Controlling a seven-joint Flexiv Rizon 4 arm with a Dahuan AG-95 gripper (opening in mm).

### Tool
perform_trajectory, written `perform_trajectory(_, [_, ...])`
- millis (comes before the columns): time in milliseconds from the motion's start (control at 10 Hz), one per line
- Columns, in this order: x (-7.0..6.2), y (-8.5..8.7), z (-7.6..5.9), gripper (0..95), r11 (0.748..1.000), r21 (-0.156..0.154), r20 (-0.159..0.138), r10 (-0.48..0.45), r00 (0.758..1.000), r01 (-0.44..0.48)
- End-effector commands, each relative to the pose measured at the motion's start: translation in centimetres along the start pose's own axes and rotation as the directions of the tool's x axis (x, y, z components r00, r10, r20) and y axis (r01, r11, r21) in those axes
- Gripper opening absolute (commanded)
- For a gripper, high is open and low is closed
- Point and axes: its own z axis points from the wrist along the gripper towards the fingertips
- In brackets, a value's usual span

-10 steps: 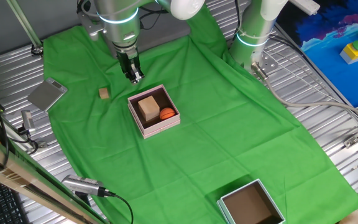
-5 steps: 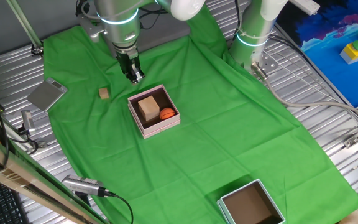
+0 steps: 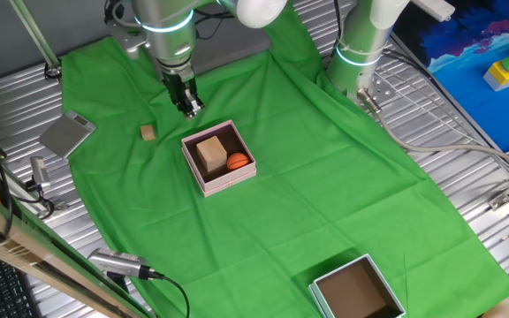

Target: Take everything out of the gift box

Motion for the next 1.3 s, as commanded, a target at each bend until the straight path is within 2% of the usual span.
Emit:
perform_trajectory(100, [-2.1, -2.7, 0.5, 0.0, 0.998, -0.007, -0.008, -0.055, 0.998, 0.055])
perform_trajectory(400, [-4.5, -5.6, 1.1, 0.0, 0.995, -0.014, -0.018, -0.101, 0.995, 0.101])
perform_trajectory(700, [-5.4, -7.1, 1.3, 0.0, 0.992, -0.019, -0.03, -0.123, 0.992, 0.123])
perform_trajectory(1000, [-5.5, -7.3, 1.7, 0.0, 0.992, -0.023, -0.033, -0.127, 0.991, 0.126])
perform_trajectory(1100, [-5.7, -7.3, 2.2, 0.0, 0.992, -0.033, -0.029, -0.127, 0.992, 0.126])
perform_trajectory(1300, [-6.2, -7.4, 3.1, 0.0, 0.992, -0.032, -0.029, -0.123, 0.992, 0.122])
